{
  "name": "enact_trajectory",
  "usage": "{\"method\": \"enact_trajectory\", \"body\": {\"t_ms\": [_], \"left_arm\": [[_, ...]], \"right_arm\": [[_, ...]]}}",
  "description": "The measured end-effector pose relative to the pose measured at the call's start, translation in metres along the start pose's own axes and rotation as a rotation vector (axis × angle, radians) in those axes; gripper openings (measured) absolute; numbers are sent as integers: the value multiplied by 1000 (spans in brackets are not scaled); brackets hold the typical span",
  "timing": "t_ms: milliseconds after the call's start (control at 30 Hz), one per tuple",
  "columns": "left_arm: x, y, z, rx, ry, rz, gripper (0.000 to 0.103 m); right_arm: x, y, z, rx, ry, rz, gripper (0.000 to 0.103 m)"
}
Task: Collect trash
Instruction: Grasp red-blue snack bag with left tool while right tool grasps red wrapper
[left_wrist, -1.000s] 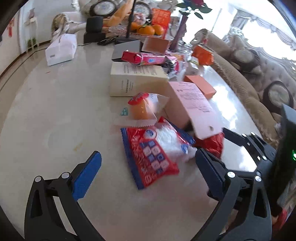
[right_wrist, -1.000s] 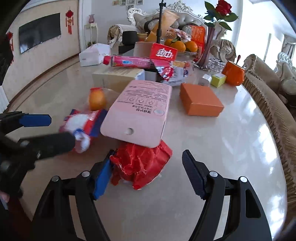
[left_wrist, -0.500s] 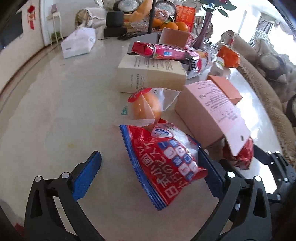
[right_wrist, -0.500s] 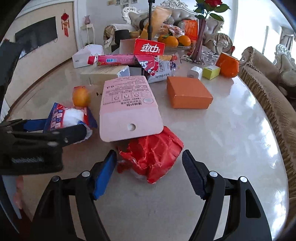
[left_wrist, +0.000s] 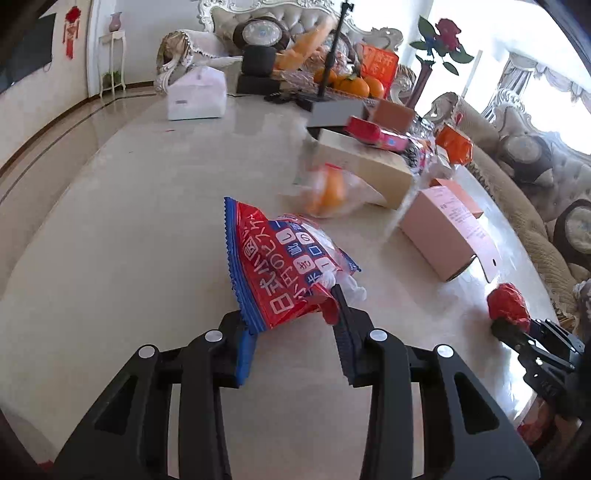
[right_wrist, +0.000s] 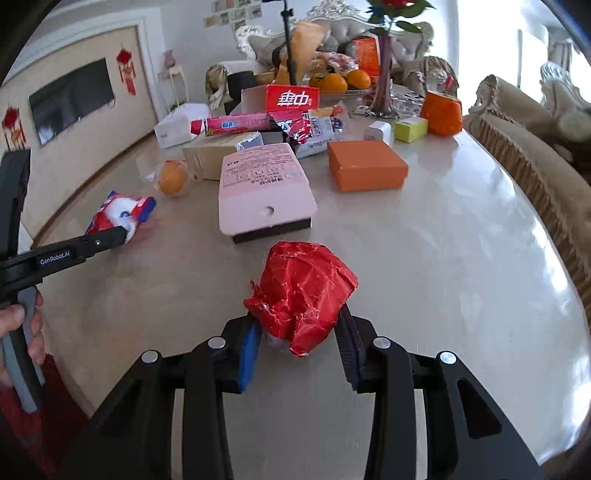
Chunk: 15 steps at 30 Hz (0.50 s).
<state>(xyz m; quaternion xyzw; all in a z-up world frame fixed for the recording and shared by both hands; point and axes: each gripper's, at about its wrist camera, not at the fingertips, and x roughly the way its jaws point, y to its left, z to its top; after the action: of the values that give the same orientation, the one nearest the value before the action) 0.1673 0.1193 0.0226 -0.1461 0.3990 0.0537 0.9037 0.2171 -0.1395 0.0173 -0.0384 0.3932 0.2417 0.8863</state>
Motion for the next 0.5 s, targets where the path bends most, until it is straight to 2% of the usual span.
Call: {"method": "enact_trajectory", "body": {"t_ms": [33, 100, 200, 233, 300, 400, 500], "left_arm": [[-1, 6, 1, -11, 1, -39, 37], [-4, 9, 1, -9, 0, -22, 37], [-17, 3, -1, 22, -46, -34, 29], [-21, 2, -1, 21, -57, -52, 26], [-28, 1, -1, 9, -66, -122, 26], [-33, -3, -1, 43, -79, -136, 26], [-18, -3, 3, 42, -29, -119, 26]], "right_arm": [[-1, -1, 0, 6, -1, -1, 36], [-4, -3, 0, 23, -10, -16, 35], [-8, -5, -1, 49, -23, 6, 35], [-10, -6, -1, 59, -25, 17, 35], [-14, -8, -4, 77, -30, 43, 35], [-18, -11, -6, 92, -42, 53, 35], [-11, -14, -7, 108, -24, 43, 35]]}}
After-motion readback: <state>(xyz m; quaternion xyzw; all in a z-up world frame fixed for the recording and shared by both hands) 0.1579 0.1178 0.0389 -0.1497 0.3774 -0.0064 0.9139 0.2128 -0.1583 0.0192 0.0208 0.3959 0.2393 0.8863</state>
